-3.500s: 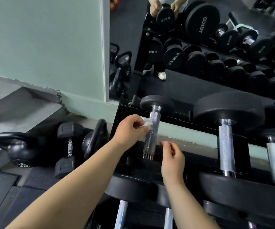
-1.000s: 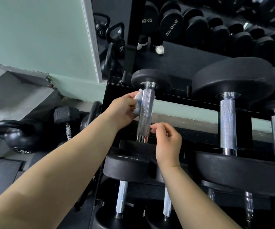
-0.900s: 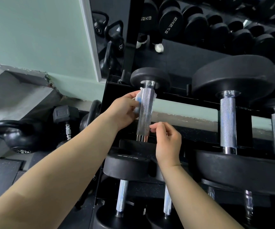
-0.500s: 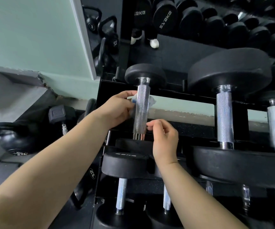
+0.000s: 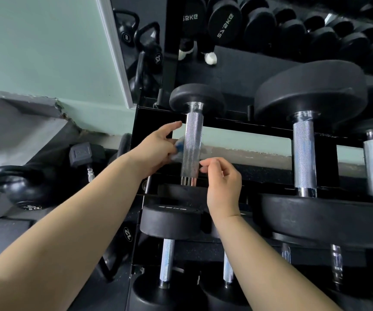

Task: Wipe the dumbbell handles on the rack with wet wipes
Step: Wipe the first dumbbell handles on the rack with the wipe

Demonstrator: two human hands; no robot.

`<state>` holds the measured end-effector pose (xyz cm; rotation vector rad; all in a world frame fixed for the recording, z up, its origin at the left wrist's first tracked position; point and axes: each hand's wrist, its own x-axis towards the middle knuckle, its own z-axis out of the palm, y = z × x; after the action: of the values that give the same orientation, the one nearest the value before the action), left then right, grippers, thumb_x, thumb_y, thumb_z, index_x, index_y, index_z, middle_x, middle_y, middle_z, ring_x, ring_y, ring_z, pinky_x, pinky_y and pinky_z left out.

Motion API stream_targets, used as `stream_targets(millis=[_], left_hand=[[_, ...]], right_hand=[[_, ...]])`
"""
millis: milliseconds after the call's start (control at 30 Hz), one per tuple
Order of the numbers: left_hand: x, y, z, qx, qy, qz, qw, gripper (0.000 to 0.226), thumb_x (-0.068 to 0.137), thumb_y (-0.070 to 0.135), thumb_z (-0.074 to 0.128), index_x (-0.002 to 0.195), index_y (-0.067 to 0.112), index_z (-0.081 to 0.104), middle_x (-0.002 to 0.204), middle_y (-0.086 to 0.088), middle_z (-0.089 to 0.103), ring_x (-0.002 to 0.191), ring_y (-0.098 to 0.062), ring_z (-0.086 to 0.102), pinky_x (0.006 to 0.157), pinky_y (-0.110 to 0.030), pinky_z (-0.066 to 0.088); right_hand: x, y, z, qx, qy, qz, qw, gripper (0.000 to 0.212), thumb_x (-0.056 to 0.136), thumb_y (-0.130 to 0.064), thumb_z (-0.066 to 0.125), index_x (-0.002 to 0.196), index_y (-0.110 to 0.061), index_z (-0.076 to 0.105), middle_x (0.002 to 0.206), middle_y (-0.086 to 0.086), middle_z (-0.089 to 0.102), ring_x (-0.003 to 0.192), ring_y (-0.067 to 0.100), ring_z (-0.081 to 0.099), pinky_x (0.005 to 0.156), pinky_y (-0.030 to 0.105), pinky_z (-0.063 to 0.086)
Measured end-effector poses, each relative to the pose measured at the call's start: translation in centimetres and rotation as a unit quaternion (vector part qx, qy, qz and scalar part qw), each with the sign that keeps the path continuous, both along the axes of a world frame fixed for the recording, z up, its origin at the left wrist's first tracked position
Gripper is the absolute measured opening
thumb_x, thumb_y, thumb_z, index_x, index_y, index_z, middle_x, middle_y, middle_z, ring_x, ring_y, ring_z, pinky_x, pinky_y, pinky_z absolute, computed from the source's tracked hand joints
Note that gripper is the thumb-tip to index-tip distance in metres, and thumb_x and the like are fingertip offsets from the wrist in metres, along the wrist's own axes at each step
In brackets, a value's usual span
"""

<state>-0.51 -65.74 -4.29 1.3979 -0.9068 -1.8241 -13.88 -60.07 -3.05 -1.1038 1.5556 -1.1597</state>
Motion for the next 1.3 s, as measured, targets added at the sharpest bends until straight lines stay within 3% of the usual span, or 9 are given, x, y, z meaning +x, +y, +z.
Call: stream_targets(millis=[233,433,533,700,867,967,1067,1200,1300], left_hand=[[0.6,1.4,0.7,-0.020,-0.084,-0.127,0.988,0.077,0.074,-0.023,0.034,0.137,0.021,0.036,0.106,-0.038,0.056,0.084,-0.032,0.055,0.068,-0.030,0.049],[-1.0,-1.3,1.7,0.011,0.036,0.095,0.995,0.060,0.081,-0.022,0.031,0.136,0.001,0.033,0.071,-0.008,0.057,0.049,-0.010,0.053,0.046,-0.016,0.047],[-1.5,-1.9,2.0,0.005,0.057,0.148,0.987,0.050,0.078,-0.025,0.030,0.121,-0.008,0.048,0.060,-0.003,0.066,0.052,-0.010,0.056,0.047,-0.014,0.046],[-0.6,0.5,1.6,-0.018,-0.036,0.058,0.997,0.047,0.079,-0.022,0.041,0.114,0.005,0.055,0.080,-0.004,0.064,0.069,-0.011,0.061,0.068,-0.018,0.051],[0.1,1.4,1.7,-0.028,-0.085,-0.002,0.996,0.054,0.076,-0.025,0.037,0.116,0.007,0.054,0.084,-0.006,0.063,0.066,-0.010,0.062,0.053,-0.011,0.049],[-0.2,0.5,1.8,-0.039,-0.110,0.018,0.993,0.055,0.075,-0.023,0.043,0.123,0.002,0.051,0.090,-0.009,0.063,0.079,-0.019,0.061,0.071,-0.022,0.052],[0.2,1.7,1.7,-0.036,-0.128,0.004,0.991,0.053,0.077,-0.022,0.041,0.121,0.006,0.050,0.084,-0.008,0.062,0.069,-0.016,0.060,0.065,-0.023,0.049],[0.7,4.6,2.4,-0.081,-0.139,0.077,0.984,0.038,0.086,-0.015,0.040,0.103,0.018,0.049,0.084,0.003,0.063,0.063,-0.003,0.062,0.065,-0.018,0.051],[0.7,6.0,4.0,-0.174,-0.219,0.084,0.956,0.038,0.086,-0.004,0.052,0.087,0.033,0.047,0.089,0.013,0.058,0.070,0.000,0.056,0.068,-0.014,0.044]], right_hand=[[-0.1,0.0,-0.3,-0.005,0.015,-0.003,1.000,0.020,0.068,-0.022,0.039,0.056,-0.023,0.055,0.057,-0.010,0.054,0.054,-0.006,0.049,0.052,0.006,0.036],[0.0,0.0,-0.4,-0.003,0.020,-0.014,1.000,0.020,0.067,-0.022,0.039,0.055,-0.024,0.054,0.057,-0.009,0.053,0.053,-0.006,0.048,0.052,0.006,0.036],[-0.2,-0.1,-0.6,-0.006,0.026,-0.013,1.000,0.025,0.076,-0.016,0.044,0.055,-0.025,0.053,0.058,-0.008,0.054,0.054,-0.005,0.048,0.053,0.007,0.036],[-0.1,-0.1,-0.5,-0.005,0.030,-0.008,1.000,0.021,0.069,-0.021,0.040,0.054,-0.026,0.053,0.058,-0.009,0.054,0.055,-0.004,0.048,0.054,0.007,0.037],[0.0,-0.1,-0.5,-0.005,0.028,-0.017,0.999,0.020,0.067,-0.021,0.040,0.052,-0.026,0.053,0.056,-0.009,0.053,0.054,-0.002,0.047,0.054,0.008,0.037],[-0.1,-0.1,-0.5,0.001,0.032,-0.011,0.999,0.020,0.068,-0.022,0.040,0.053,-0.027,0.053,0.057,-0.010,0.053,0.056,-0.001,0.048,0.054,0.009,0.037],[-0.1,0.0,-0.5,0.009,0.028,-0.011,1.000,0.018,0.069,-0.024,0.041,0.055,-0.027,0.053,0.060,-0.010,0.054,0.057,-0.002,0.049,0.055,0.009,0.037],[-0.7,-0.4,0.6,0.059,0.046,0.090,0.993,0.016,0.086,-0.018,0.055,0.102,-0.023,0.056,0.104,-0.003,0.054,0.090,-0.008,0.047,0.085,0.013,0.037],[-1.6,-0.8,2.5,0.067,0.121,0.216,0.967,0.077,0.083,-0.025,0.062,0.142,-0.026,0.014,0.149,-0.007,0.013,0.135,0.007,0.017,0.112,0.030,0.020]])
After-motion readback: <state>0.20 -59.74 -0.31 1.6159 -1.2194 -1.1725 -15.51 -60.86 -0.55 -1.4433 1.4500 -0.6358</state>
